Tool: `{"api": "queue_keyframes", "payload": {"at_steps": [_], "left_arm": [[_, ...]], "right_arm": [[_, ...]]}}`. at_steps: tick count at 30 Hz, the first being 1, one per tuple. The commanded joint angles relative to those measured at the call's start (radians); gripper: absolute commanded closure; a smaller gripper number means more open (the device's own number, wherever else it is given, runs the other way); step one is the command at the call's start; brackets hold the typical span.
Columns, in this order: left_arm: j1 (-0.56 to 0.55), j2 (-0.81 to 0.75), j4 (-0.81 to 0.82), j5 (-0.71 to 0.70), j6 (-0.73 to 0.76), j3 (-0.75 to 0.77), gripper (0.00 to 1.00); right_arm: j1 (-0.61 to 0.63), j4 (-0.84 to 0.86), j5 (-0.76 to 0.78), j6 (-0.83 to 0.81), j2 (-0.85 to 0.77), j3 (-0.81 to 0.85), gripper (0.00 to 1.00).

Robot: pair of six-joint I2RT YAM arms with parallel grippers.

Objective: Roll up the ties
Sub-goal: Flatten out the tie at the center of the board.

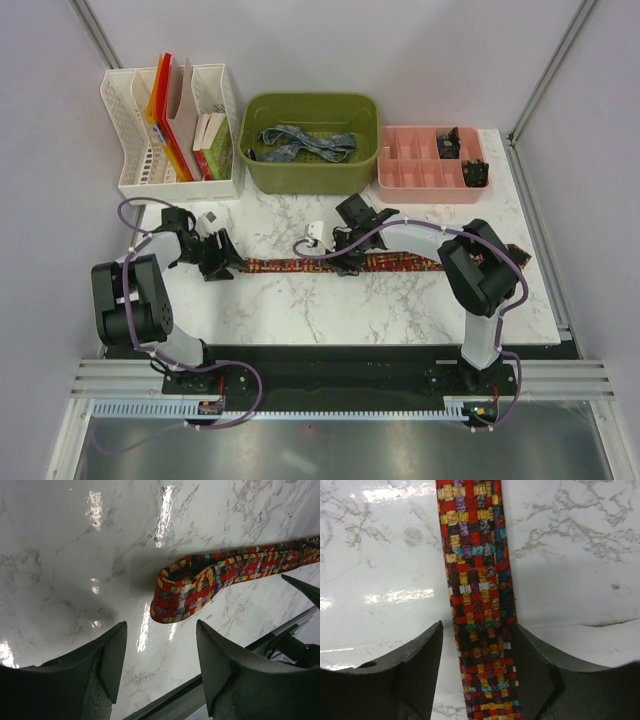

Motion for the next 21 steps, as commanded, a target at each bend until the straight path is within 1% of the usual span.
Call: {"api": "queue_keyframes", "payload": {"at_steps": [1, 4, 5, 10, 14, 16, 21], "left_arm": [[-0.003, 0.020, 0.088, -0.017, -0.055, -0.010, 0.37], [-0.001, 0.028, 0.107, -0.011, -0.058, -0.007, 0.40], [-0.003, 0.026, 0.113, -0.010, -0.055, -0.007, 0.41], [-0.001, 0.002, 0.125, -0.010, -0.052, -0.006, 0.45], [-0.001, 0.014, 0.133, -0.007, -0.052, 0.000, 0.51], [-0.003, 0.021, 0.136, 0.010, -0.052, 0.000, 0.55], [-0.001, 0.003, 0.137, 0.007, -0.047, -0.004, 0.63]], "right_arm": [[0.030, 0.015, 0.061, -0.019, 0.053, 0.039, 0.41], [0.053, 0.015, 0.073, -0.005, 0.074, 0.059, 0.48], [0.057, 0.016, 0.074, -0.003, 0.077, 0.061, 0.49], [0.074, 0.021, 0.071, 0.023, 0.085, 0.078, 0.51], [0.082, 0.021, 0.068, 0.052, 0.093, 0.091, 0.53], [0.091, 0.022, 0.067, 0.061, 0.100, 0.101, 0.56], [0.102, 0.027, 0.065, 0.084, 0.116, 0.114, 0.57]]}}
